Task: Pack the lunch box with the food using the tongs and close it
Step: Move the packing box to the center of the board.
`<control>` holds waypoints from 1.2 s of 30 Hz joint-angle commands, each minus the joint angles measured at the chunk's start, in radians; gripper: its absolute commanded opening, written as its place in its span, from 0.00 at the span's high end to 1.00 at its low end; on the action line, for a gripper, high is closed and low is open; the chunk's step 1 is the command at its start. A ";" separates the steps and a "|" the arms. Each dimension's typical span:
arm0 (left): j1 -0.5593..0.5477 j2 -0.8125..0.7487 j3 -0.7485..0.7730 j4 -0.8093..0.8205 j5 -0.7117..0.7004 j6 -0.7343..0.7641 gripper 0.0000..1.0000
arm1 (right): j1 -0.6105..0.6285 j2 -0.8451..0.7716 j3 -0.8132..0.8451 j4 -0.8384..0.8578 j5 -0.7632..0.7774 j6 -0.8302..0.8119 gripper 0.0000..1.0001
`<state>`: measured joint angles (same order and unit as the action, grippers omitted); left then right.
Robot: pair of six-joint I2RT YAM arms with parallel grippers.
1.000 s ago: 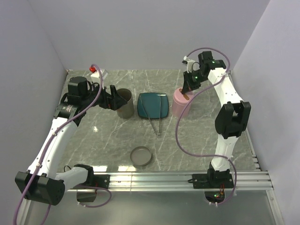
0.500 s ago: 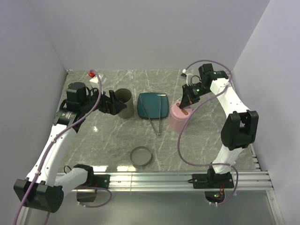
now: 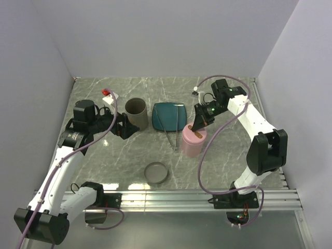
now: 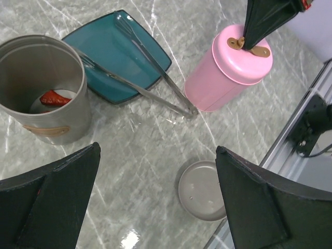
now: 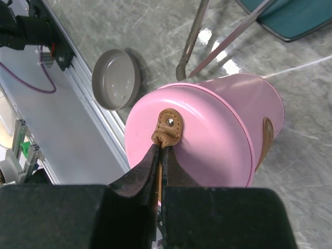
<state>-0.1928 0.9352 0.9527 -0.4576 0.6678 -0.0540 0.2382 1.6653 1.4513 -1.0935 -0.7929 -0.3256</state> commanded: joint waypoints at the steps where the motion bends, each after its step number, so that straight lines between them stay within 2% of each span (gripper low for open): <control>1: 0.004 -0.026 -0.003 -0.010 0.048 0.103 0.01 | 0.036 0.033 -0.088 -0.101 0.167 -0.032 1.00; 8: 0.001 -0.049 -0.063 -0.039 0.108 0.206 0.01 | 0.055 0.013 -0.121 -0.118 0.156 -0.047 1.00; 12: -0.011 -0.073 -0.092 -0.108 0.157 0.363 0.01 | 0.078 0.002 -0.131 -0.114 0.153 -0.044 1.00; 18: -0.048 -0.093 -0.123 -0.213 0.135 0.546 0.02 | 0.104 0.001 -0.144 -0.097 0.144 -0.032 0.99; 21: -0.054 -0.099 -0.132 -0.228 0.142 0.574 0.02 | 0.102 -0.004 -0.123 -0.105 0.146 -0.030 0.83; 22: -0.057 -0.101 -0.141 -0.228 0.144 0.571 0.02 | 0.105 -0.007 -0.112 -0.108 0.150 -0.032 0.75; 28: -0.062 -0.111 -0.146 -0.210 0.179 0.528 0.01 | 0.102 -0.035 -0.003 -0.138 0.193 -0.039 0.50; 30: -0.066 -0.113 -0.140 -0.210 0.182 0.516 0.01 | 0.102 -0.041 0.033 -0.147 0.196 -0.044 0.45; 31: -0.066 -0.111 -0.135 -0.211 0.184 0.511 0.01 | 0.101 -0.042 0.044 -0.161 0.198 -0.046 0.36; 36: -0.068 -0.116 -0.124 -0.205 0.182 0.485 0.01 | 0.099 -0.053 0.087 -0.166 0.207 -0.032 0.33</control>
<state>-0.2562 0.8391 0.8059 -0.6781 0.8154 0.4477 0.3401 1.6161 1.5101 -1.2278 -0.6872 -0.3382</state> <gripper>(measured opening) 0.992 0.667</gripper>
